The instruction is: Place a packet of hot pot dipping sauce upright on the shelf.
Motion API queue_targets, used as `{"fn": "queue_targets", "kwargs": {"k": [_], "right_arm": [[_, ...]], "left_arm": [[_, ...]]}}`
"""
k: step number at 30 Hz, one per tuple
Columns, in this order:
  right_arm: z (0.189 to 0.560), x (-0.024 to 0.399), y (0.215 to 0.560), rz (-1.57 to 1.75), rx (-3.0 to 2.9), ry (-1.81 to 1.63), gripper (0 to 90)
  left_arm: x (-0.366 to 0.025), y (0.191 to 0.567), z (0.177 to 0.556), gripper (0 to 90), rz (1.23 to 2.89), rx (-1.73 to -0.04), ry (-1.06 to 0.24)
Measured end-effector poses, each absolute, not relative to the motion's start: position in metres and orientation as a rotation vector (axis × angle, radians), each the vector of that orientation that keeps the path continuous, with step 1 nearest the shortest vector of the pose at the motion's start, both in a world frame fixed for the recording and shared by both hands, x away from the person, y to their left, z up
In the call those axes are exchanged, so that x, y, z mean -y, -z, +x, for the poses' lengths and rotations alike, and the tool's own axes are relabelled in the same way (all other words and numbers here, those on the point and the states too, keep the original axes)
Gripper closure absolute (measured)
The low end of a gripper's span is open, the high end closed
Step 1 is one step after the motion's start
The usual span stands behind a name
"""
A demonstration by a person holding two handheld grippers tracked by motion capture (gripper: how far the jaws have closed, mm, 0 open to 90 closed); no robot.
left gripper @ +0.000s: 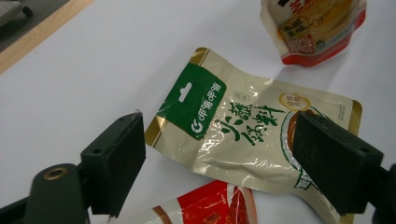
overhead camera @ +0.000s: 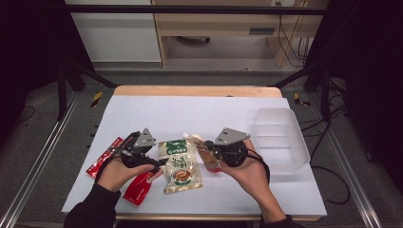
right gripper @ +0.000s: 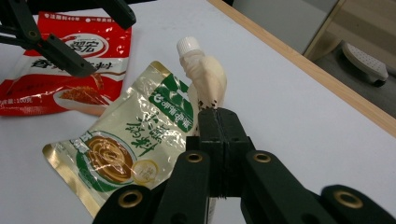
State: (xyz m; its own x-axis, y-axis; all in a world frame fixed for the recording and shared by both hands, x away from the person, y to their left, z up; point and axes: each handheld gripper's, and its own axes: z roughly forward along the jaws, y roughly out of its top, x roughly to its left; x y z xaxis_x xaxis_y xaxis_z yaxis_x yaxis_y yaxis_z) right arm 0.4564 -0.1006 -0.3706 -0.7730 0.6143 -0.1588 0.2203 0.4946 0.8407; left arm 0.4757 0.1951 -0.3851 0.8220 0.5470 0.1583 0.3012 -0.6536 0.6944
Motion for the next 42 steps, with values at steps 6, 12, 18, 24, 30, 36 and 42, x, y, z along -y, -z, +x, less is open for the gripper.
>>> {"fn": "queue_targets", "kwargs": {"k": [6,12,18,24,30,36,42], "right_arm": [[0.459,0.091,0.363,0.637,-2.32,-1.229,90.0],[0.46,0.079,0.356,0.59,-2.337,-1.251,90.0],[0.463,0.072,0.355,0.569,-2.365,-1.255,90.0],[0.463,0.068,0.353,0.548,-2.39,-1.277,90.0],[0.46,0.064,0.35,0.514,-2.407,-1.31,90.0],[0.46,0.063,0.348,0.512,-2.411,-1.335,90.0],[0.462,0.065,0.349,0.521,-2.413,-1.338,90.0]], "left_arm": [[-0.195,0.374,0.484,23.3,2.315,-0.601,-0.454],[-0.192,0.368,0.487,26.4,2.315,-0.569,-0.437],[-0.185,0.363,0.488,28.9,2.318,-0.528,-0.434],[-0.18,0.355,0.492,33.2,2.309,-0.492,-0.426],[-0.176,0.35,0.493,39.7,2.295,-0.463,-0.408],[-0.173,0.348,0.493,46.9,2.289,-0.436,-0.367],[-0.173,0.347,0.495,61.4,2.307,-0.446,-0.339]]}}
